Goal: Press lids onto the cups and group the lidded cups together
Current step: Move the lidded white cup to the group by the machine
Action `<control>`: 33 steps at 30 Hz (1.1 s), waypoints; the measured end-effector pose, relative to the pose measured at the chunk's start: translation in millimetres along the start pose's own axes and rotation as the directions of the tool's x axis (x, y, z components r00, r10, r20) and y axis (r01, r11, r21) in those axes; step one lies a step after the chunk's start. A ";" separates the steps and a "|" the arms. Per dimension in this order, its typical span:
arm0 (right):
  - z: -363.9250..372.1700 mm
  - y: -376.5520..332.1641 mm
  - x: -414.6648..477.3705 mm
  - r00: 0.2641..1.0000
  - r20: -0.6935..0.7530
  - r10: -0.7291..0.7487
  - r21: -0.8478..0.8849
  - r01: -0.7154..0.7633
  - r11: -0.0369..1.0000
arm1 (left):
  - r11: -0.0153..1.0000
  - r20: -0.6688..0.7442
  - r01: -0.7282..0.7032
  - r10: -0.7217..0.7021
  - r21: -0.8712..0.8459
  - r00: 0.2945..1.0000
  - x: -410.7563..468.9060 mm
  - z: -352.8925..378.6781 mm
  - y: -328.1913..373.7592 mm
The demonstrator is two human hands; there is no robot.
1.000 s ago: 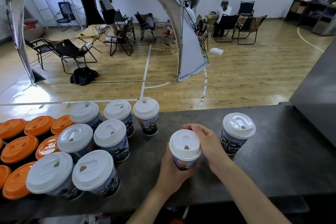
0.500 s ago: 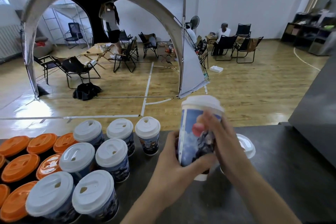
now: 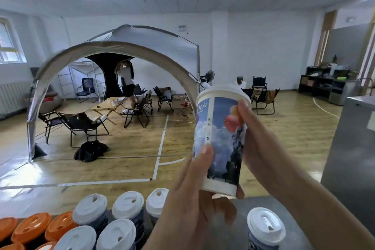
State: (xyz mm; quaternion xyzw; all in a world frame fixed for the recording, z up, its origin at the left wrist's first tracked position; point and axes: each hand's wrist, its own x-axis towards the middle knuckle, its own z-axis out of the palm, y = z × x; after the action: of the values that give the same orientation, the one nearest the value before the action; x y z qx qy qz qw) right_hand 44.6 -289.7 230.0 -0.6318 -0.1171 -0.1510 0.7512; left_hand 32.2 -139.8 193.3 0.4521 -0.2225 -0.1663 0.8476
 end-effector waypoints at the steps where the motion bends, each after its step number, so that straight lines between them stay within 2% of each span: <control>1: -1.9 -2.3 -0.2 1.000 -0.003 -0.014 -0.017 0.014 1.000 | 0.976 -0.054 -0.122 0.134 0.181 0.990 0.9 -0.3 -0.2; 3: -5.1 -5.8 -1.6 0.999 0.003 -0.045 -0.046 0.045 0.998 | 0.794 -0.053 -0.294 0.378 0.533 0.924 0.0 -2.2 1.4; 4: -4.9 -7.8 -4.1 0.998 0.013 -0.063 -0.057 0.063 0.996 | 0.711 -0.022 -0.328 0.435 0.622 0.900 -0.6 -2.6 2.0; 5: -3.7 -10.4 -6.6 0.996 0.011 -0.085 -0.070 0.085 0.994 | 0.679 -0.003 -0.344 0.454 0.649 0.891 -1.1 -2.5 2.1; 7: 1.4 -16.3 -11.8 0.994 -0.011 -0.105 -0.062 0.105 0.993 | 0.677 0.023 -0.348 0.439 0.648 0.898 -4.9 0.4 5.3; 9: 3.0 -17.5 -13.3 0.994 -0.035 -0.104 -0.050 0.103 0.993 | 0.751 -0.001 -0.309 0.381 0.584 0.925 -9.4 5.7 13.9; 10: 2.6 -16.9 -12.6 0.994 -0.033 -0.100 -0.034 0.099 0.995 | 0.839 -0.019 -0.255 0.301 0.480 0.953 -9.5 5.5 16.2; 11: 2.1 -16.6 -12.1 0.995 -0.017 -0.093 -0.012 0.093 0.996 | 0.925 0.038 -0.197 0.195 0.326 0.980 -15.4 3.5 20.5; 12: 1.1 -15.8 -11.1 0.997 0.005 -0.080 0.012 0.079 0.997 | 0.965 0.121 -0.154 0.130 0.212 0.984 -25.1 -0.1 27.5; 13: 0.1 -14.6 -10.0 0.997 0.033 -0.065 0.040 0.064 0.997 | 0.994 0.137 -0.082 0.072 0.072 0.988 -29.6 -0.5 29.0; 14: -1.0 -13.0 -9.0 0.997 0.063 -0.054 0.082 0.049 0.995 | 0.995 0.190 -0.065 0.078 -0.072 0.979 -32.6 -3.3 27.6; 15: -1.7 -11.0 -7.4 0.994 0.096 -0.044 0.129 0.031 0.991 | 0.994 0.212 -0.058 0.077 -0.096 0.974 -29.7 0.8 27.1; 16: -1.4 -9.7 -6.6 0.991 0.127 -0.032 0.173 0.009 0.985 | 0.998 0.232 -0.055 0.052 0.008 0.971 -24.7 7.7 29.8; 17: -0.8 -8.7 -5.8 0.988 0.155 -0.016 0.216 -0.018 0.976 | 0.996 0.146 -0.028 0.015 0.084 0.989 -18.8 14.5 28.1; 18: 0.5 -7.6 -5.2 0.984 0.176 0.000 0.254 -0.045 0.966 | 0.987 0.018 -0.039 0.037 0.156 0.999 -12.6 16.3 25.1; 19: 2.1 -6.8 -5.4 0.983 0.184 0.003 0.281 -0.055 0.958 | 0.966 -0.037 -0.093 0.105 0.242 0.994 -13.6 16.2 22.1; 21: 5.8 -5.0 -4.9 0.987 0.159 -0.007 0.281 -0.038 0.959 | 0.914 -0.052 -0.159 0.192 0.374 0.980 -10.8 15.2 14.9; 23: 9.8 -3.6 -4.0 0.995 0.105 0.002 0.253 -0.028 0.967 | 0.964 -0.097 -0.091 0.118 0.250 0.988 -8.9 11.1 19.7; 24: 10.4 -2.5 -3.8 0.997 0.078 0.021 0.248 -0.040 0.968 | 0.996 -0.055 -0.026 0.031 0.091 0.998 -13.6 3.5 23.1; 26: 10.4 -0.4 -3.7 0.996 0.070 0.051 0.249 -0.067 0.966 | 0.991 0.077 0.076 -0.068 -0.111 0.995 -17.5 7.4 23.1; 27: 10.3 -0.3 -4.7 0.996 0.076 0.049 0.242 -0.066 0.968 | 0.984 0.123 0.116 -0.099 -0.138 0.987 -15.4 10.6 19.8; 28: 9.8 -0.1 -5.2 0.997 0.076 0.032 0.224 -0.048 0.973 | 0.980 0.092 0.144 -0.132 -0.140 0.987 -12.2 15.0 16.6; 29: 9.0 -0.7 -5.6 0.998 0.065 0.007 0.194 -0.019 0.981 | 0.997 0.025 0.061 -0.060 -0.048 0.998 -10.8 16.3 15.2; 30: 7.7 -1.7 -6.2 0.999 0.051 -0.015 0.167 0.006 0.986 | 0.985 -0.056 -0.098 0.107 0.145 0.993 -7.5 14.8 11.4; 31: 7.3 -3.0 -7.2 0.998 0.050 -0.038 0.165 0.029 0.986 | 0.875 -0.087 -0.244 0.306 0.419 0.948 -4.6 11.4 7.5; 32: 7.6 -3.5 -9.1 0.995 0.072 -0.065 0.174 0.052 0.983 | 0.689 -0.068 -0.330 0.482 0.645 0.874 -2.9 8.2 4.4; 33: 10.2 -4.5 -11.0 0.991 0.098 -0.088 0.160 0.072 0.985 | 0.514 -0.017 -0.357 0.588 0.780 0.809 -1.7 4.9 2.4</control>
State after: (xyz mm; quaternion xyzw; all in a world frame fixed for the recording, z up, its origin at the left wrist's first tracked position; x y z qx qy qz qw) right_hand 32.9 -279.5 231.9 -0.5730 -0.1930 -0.1382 0.7844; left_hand 28.3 -141.1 197.4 0.6970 -0.2639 0.2450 0.6200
